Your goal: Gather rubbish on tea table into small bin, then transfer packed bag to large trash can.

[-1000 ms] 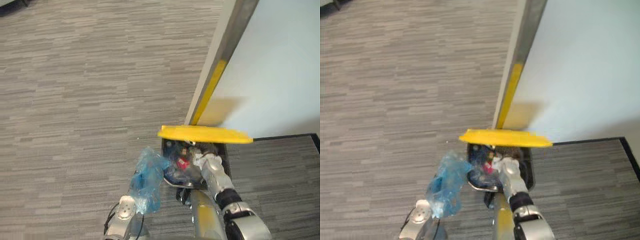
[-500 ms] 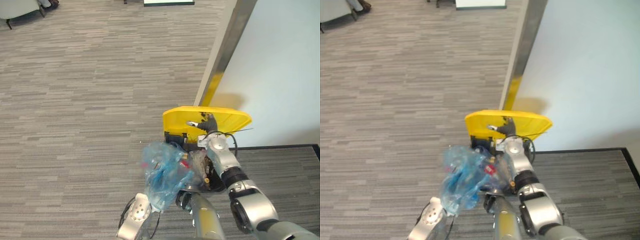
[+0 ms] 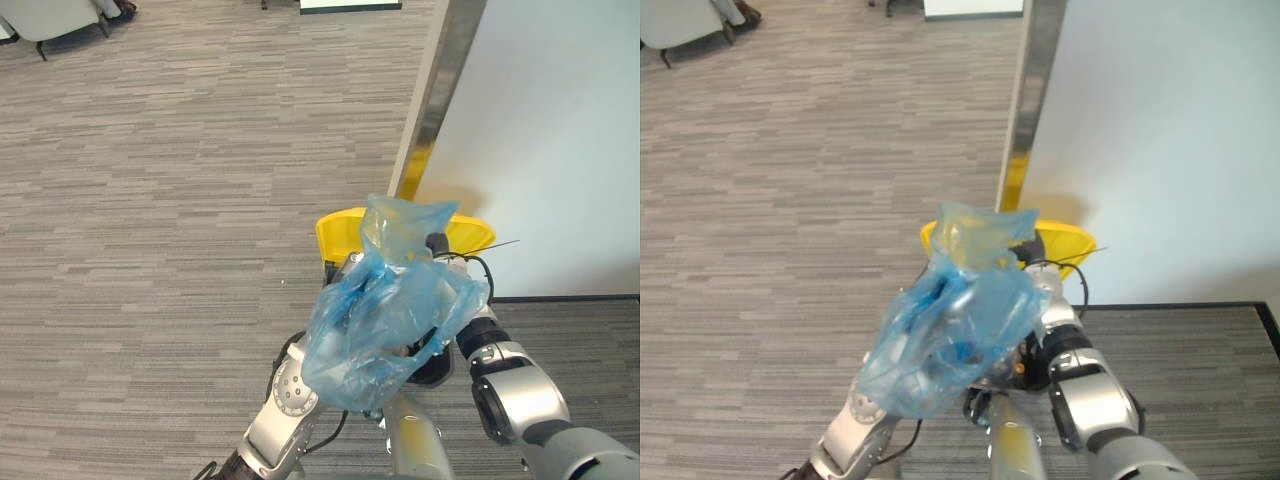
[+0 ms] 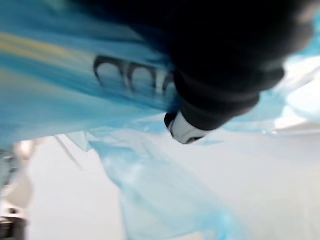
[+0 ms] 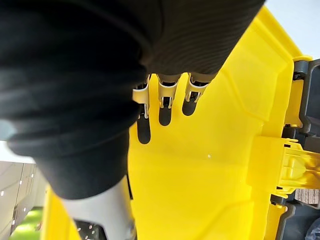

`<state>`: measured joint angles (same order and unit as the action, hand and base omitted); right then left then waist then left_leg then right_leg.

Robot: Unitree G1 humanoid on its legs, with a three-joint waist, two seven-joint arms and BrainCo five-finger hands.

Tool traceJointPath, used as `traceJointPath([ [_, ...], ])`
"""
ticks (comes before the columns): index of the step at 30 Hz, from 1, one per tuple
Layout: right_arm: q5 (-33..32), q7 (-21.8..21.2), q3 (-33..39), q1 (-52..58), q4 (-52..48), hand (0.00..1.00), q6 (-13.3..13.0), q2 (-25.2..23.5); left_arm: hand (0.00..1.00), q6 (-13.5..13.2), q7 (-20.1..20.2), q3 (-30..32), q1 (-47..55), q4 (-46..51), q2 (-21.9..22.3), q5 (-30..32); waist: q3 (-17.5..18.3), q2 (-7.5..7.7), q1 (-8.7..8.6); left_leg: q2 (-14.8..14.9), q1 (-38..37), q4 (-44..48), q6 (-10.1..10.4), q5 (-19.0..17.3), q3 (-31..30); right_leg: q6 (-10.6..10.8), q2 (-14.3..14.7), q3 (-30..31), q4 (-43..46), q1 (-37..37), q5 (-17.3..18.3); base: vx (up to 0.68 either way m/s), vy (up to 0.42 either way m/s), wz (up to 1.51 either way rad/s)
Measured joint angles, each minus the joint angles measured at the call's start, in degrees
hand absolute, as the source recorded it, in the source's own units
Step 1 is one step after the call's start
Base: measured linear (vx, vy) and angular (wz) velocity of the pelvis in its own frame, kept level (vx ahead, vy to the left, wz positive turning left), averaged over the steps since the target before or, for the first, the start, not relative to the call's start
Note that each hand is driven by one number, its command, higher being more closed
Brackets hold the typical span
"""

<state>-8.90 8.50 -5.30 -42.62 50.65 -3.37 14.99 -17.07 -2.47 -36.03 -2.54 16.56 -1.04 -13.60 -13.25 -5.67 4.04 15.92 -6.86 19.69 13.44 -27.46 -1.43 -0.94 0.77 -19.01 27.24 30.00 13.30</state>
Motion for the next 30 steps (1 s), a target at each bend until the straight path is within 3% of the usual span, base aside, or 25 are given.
traceJointPath([
  [1, 0.04, -0.11, -0.02, -0.30, -0.04, 0.00, -0.02, 0.04, 1.00, -0.27, -0.09, -0.67, -1.81, -1.12, 0.68, 0.22, -0.08, -0.60, 0.44, -0.91, -0.81, 1.08, -2.67, 0.11, 0.63, 2.66, -1.75, -2.59, 4.97, 1.33, 0.74, 0.02, 0.010, -0.09],
  [2, 0.04, -0.16, -0.05, -0.22, -0.03, 0.00, -0.01, 0.35, 1.00, -0.44, -0.11, -0.65, -3.17, -2.00, 0.93, 0.50, -0.09, -0.51, -0.43, -1.02, -1.42, 0.99, -3.03, 0.32, 0.95, -0.61, -2.34, 2.03, 9.04, 2.26, 0.33, 0.09, 0.080, 0.06],
  [3, 0.14, -0.03, 0.01, -0.39, -0.03, 0.00, -0.02, 0.99, 1.00, -0.58, -0.09, -1.05, -5.98, -4.61, 1.15, 1.32, -0.42, -0.36, -0.70, -0.34, -3.01, -0.87, -0.48, -1.89, 2.44, 0.82, -1.82, 2.51, 10.23, 2.84, 2.03, 0.08, 0.037, 0.03],
  [4, 0.14, -0.37, -0.27, -1.10, -0.03, 0.00, 0.02, 0.63, 1.00, -0.50, -0.62, -0.68, -7.46, -7.49, 1.08, 1.87, -0.59, -0.15, -0.33, 0.02, -2.83, -1.16, -0.18, -1.70, 2.96, 0.93, -1.44, 1.99, 9.41, 3.11, 1.32, 0.01, -0.014, -0.13],
  [6, 0.19, -0.59, -0.32, -1.16, -0.03, 0.00, 0.10, 0.86, 1.00, 0.15, -1.15, -0.71, -8.70, -11.82, 1.08, 2.40, -0.62, -0.12, -1.14, 0.66, -2.20, -1.25, -0.19, -1.68, 2.98, 1.02, -1.44, 0.91, 7.78, 2.40, 0.96, -0.16, -0.127, -0.06],
  [7, 0.34, -0.75, -0.52, -1.21, -0.13, 0.00, 0.12, 0.81, 1.00, 0.21, -1.26, -0.77, -9.02, -13.66, 1.10, 2.56, -0.77, -0.58, -1.26, 1.88, -1.88, -2.25, -0.85, -1.75, 2.76, 2.71, -0.76, -0.06, 6.13, 2.01, 0.14, -0.22, -0.208, 0.04],
  [8, 0.37, -0.76, -0.49, -1.34, -0.38, 0.00, 0.14, 0.89, 1.00, -0.01, -1.23, -0.74, -9.47, -14.70, 1.17, 2.85, -1.07, -1.79, -0.73, 3.49, -1.36, -2.70, -1.13, -1.64, 3.50, 3.53, -1.11, -0.91, 10.07, 3.09, 0.95, -0.16, -0.201, 0.30],
  [9, 0.50, -0.63, -0.61, -1.49, -0.35, 0.00, 0.23, 1.01, 1.00, 0.26, -1.11, 0.07, -10.47, -16.75, 1.23, 3.79, -1.22, 1.53, -1.69, 1.97, -2.26, -4.79, -1.09, -1.24, 3.17, -2.49, -2.46, 7.70, 22.77, 6.28, 3.56, -0.01, -0.275, 0.72],
  [10, 0.69, -0.62, -1.58, -2.09, -0.39, 0.00, 0.22, 0.96, 1.00, 0.52, -1.51, 1.26, -10.37, -17.71, 1.27, 4.73, -0.81, 3.91, -3.10, -0.38, -2.28, -5.11, 2.62, -0.88, 1.25, -0.30, -5.21, 9.84, 17.24, 3.93, 2.25, 0.06, -0.211, 0.59],
  [11, 1.16, -0.78, -1.83, -2.90, -0.55, 0.00, 0.32, 0.97, 1.00, 0.67, -2.01, 1.78, -10.42, -18.55, 1.78, 5.14, -0.83, 2.77, -2.77, 0.49, -0.80, -1.54, 3.46, -1.61, 0.22, 0.83, -4.86, 7.89, 16.09, 3.90, 2.42, 0.07, -0.159, -0.21],
  [12, 1.69, -0.93, -2.00, -3.99, -1.40, 0.00, 0.31, 0.83, 1.00, 0.81, -2.46, 3.07, -12.15, -21.26, 1.69, 5.54, -0.64, -0.01, -1.42, 1.08, 1.03, 3.13, 2.82, -1.47, 0.25, 2.15, -3.85, 4.22, 12.40, 3.85, 1.59, 0.02, 0.013, -0.77],
  [13, 2.04, -1.05, -2.32, -4.15, -1.95, 0.00, 0.31, 0.76, 1.00, 1.28, -2.69, 3.59, -14.54, -24.36, 1.17, 6.38, -0.80, 0.10, -1.14, 0.39, 1.56, 3.66, 2.65, -1.22, 1.40, 2.90, -3.87, 1.79, 10.55, 3.97, -0.53, 0.02, 0.047, -0.71],
  [14, 2.16, -1.14, -2.35, -4.20, -1.96, 0.00, 0.32, 0.73, 1.00, 1.57, -3.04, 3.87, -16.82, -27.52, 0.52, 6.95, -1.13, 0.55, -1.38, 0.02, 1.37, 2.89, 2.23, -0.97, 2.85, 0.33, -3.78, 0.34, 9.63, 3.84, -3.63, 0.00, -0.002, -0.09],
  [15, 2.18, -1.12, -2.25, -4.48, -1.96, 0.00, 0.42, 1.12, 1.00, 2.17, -3.66, 4.64, -19.55, -31.69, -0.07, 7.85, -2.09, 0.86, -2.52, 0.90, 0.94, 1.73, 1.13, -2.15, 4.89, -4.09, -3.49, -0.89, 10.02, 3.88, -4.16, -0.01, -0.055, 0.10],
  [16, 2.23, -1.10, -2.26, -4.83, -2.04, 0.00, 0.44, 1.20, 1.00, 2.88, -4.00, 5.73, -20.15, -33.10, -0.39, 8.41, -2.85, 1.08, -2.98, 1.25, 0.46, 0.59, 1.42, -2.34, 4.90, -4.85, -3.50, -1.23, 10.39, 3.99, -4.60, -0.03, -0.060, 0.08],
  [18, 2.26, -1.08, -2.32, -5.06, -2.32, 0.00, 0.44, 1.04, 1.00, 4.00, -4.85, 7.99, -20.19, -34.30, -1.37, 9.16, -3.84, 1.36, -3.64, 1.21, 0.82, 0.53, 1.51, -2.19, 5.58, -5.25, -3.57, -1.25, 10.16, 4.01, -4.94, -0.05, -0.018, -0.06],
  [30, 4.53, -0.97, -2.37, -6.44, -3.23, 0.00, 0.44, 1.79, 1.00, 4.06, -7.42, 17.28, -19.73, -36.48, -5.40, 13.64, -4.85, 1.51, -3.96, 2.23, 1.79, 0.52, 1.77, -2.01, 5.40, -5.92, -3.43, -2.20, 10.36, 4.32, -5.49, 0.00, -0.003, 0.03],
])
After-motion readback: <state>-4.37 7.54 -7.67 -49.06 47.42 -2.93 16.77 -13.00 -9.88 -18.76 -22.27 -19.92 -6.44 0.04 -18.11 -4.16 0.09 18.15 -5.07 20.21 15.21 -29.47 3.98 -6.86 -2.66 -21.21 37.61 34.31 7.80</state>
